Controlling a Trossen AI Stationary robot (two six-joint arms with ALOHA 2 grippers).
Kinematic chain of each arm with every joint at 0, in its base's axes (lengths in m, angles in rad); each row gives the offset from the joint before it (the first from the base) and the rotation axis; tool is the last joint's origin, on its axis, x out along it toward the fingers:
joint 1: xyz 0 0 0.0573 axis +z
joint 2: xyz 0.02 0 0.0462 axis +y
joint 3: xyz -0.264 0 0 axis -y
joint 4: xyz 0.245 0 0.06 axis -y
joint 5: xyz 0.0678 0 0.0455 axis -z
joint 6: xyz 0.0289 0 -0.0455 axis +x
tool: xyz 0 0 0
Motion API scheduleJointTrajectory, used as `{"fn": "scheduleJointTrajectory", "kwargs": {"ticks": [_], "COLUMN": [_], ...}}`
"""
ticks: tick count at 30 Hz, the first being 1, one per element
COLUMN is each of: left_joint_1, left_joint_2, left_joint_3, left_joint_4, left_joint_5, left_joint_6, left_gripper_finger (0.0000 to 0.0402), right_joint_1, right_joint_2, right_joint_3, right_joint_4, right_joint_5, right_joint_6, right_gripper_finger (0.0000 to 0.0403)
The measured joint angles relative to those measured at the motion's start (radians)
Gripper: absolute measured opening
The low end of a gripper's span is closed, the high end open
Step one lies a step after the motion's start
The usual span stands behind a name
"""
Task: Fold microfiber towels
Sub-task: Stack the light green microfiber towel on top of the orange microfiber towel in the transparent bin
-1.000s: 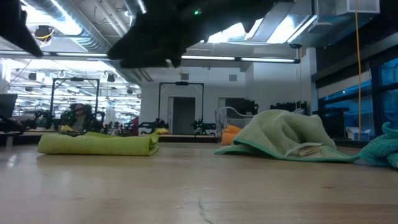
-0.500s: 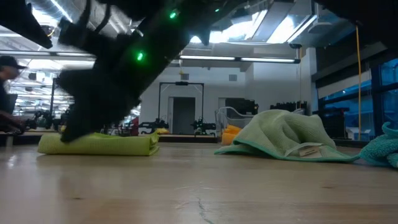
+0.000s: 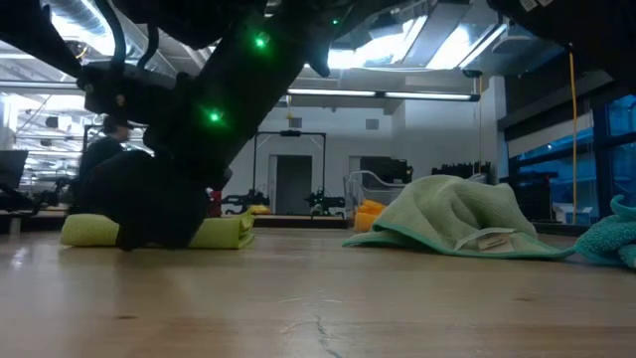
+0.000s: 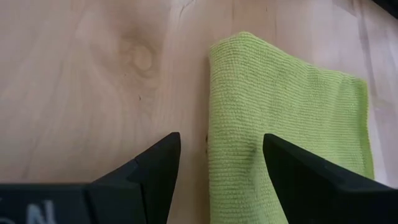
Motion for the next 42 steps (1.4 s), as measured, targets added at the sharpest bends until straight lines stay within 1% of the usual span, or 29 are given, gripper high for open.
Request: {"fn": "scheduleJointTrajectory", "kwargs": {"ticks": [3,16,23,28,31,33,35,37,40,42], "left_joint_1": [0.000,0.000,0.000,0.000,0.000,0.000,0.000,0.000,0.000,0.000], "left_joint_2": [0.000,0.000,0.000,0.000,0.000,0.001,0.001,0.001,0.001,0.001], "left_joint_3": [0.000,0.000,0.000,0.000,0.000,0.000,0.000,0.000,0.000,0.000], "left_joint_4": [0.000,0.001,0.002,0.007,0.008,0.008,0.008,0.008,0.008,0.008], "left_joint_5": [0.000,0.000,0.000,0.000,0.016,0.018,0.018,0.019,0.019,0.019], "left_joint_6": [0.014,0.018,0.018,0.018,0.018,0.018,0.019,0.019,0.019,0.019], "left_gripper_finger": [0.0171,0.0171,0.0172,0.0170,0.0171,0.0172,0.0171,0.0170,0.0170,0.0172], "right_joint_1": [-0.003,-0.065,-0.091,-0.092,-0.069,-0.044,-0.024,-0.014,-0.026,-0.040], "right_joint_2": [0.003,0.020,0.020,0.021,0.022,0.022,0.022,0.021,0.020,0.019], "right_joint_3": [0.001,0.002,0.002,0.001,0.001,0.001,0.001,0.001,-0.001,-0.002], "right_joint_4": [0.002,-0.001,-0.007,-0.007,-0.020,-0.059,-0.091,-0.109,-0.098,-0.100], "right_joint_5": [0.022,0.033,-0.003,0.024,0.063,0.123,0.189,0.217,0.161,0.143], "right_joint_6": [-0.009,-0.019,-0.021,-0.022,-0.082,-0.140,-0.153,-0.171,-0.199,-0.205], "right_gripper_finger": [0.0234,0.0234,0.0234,0.0234,0.0234,0.0234,0.0234,0.0234,0.0234,0.0234]}}
